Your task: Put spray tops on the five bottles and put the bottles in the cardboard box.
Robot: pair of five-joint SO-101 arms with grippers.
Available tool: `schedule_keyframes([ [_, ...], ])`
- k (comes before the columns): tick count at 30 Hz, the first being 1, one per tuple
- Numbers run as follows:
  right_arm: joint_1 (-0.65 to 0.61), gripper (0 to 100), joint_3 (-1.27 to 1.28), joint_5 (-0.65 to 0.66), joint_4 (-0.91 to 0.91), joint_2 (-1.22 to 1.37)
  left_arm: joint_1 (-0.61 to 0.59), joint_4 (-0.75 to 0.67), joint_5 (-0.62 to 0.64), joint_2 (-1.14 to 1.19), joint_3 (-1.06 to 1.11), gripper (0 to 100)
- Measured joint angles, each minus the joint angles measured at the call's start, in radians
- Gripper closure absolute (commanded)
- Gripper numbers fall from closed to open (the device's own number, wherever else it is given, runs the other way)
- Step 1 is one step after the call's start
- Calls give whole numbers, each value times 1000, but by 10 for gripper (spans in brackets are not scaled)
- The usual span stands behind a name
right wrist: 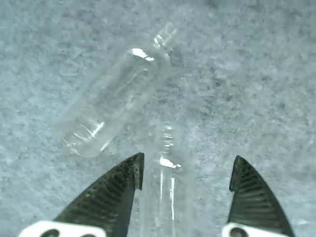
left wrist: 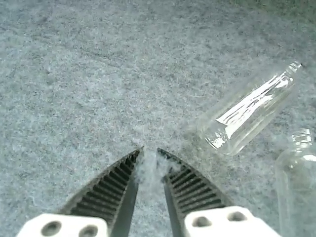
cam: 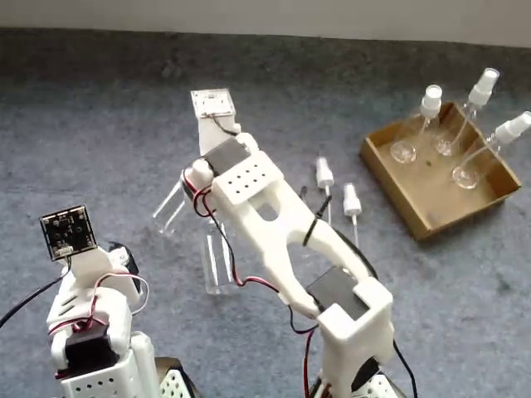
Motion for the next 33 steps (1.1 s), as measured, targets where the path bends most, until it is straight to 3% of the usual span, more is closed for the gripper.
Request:
schedule_keyframes([
  [15,-15,752,-86,-167,0,218,31,-55,0,0,64,995],
  [27,-52,758,-87,-178,-3,334,58,-55,-2,0,64,995],
  [33,-60,923,-87,-178,0,334,58,-55,-2,0,64,995],
])
